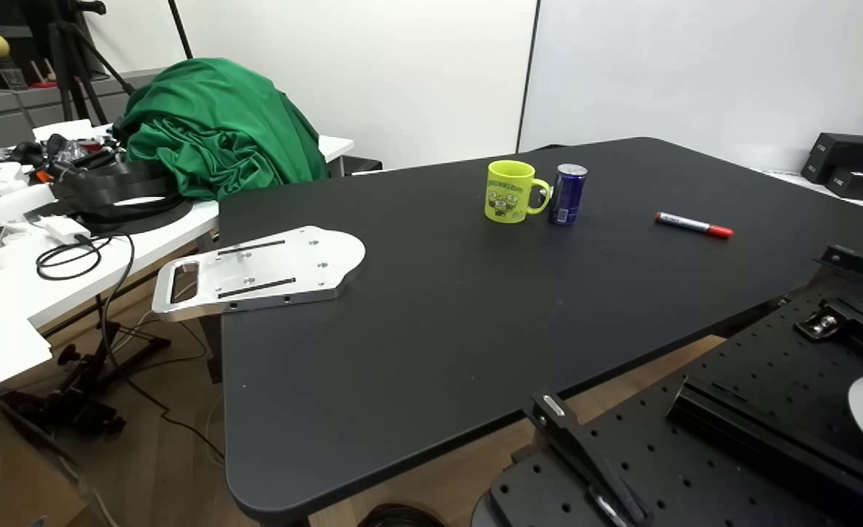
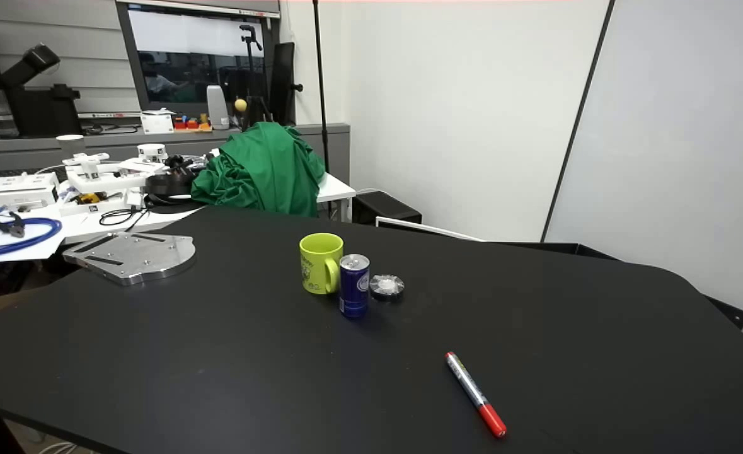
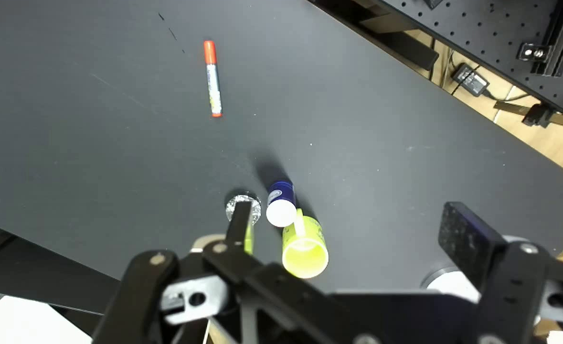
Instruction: Pick up the marker and put it in the cup
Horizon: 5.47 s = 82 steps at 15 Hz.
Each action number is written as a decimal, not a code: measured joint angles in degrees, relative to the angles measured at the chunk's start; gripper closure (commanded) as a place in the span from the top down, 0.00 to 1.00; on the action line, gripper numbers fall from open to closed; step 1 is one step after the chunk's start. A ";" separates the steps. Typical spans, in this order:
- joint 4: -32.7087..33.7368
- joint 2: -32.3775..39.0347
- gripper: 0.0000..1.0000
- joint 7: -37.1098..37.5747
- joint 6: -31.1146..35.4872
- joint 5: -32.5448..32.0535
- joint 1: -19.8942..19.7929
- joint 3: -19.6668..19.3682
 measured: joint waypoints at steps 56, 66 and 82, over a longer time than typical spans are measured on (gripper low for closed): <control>8.56 57.53 1.00 -12.95 38.47 8.77 -18.43 7.92; 7.14 65.63 1.00 -12.84 45.00 9.34 -22.32 9.85; 7.49 74.18 0.19 -9.61 56.85 8.01 -22.55 10.96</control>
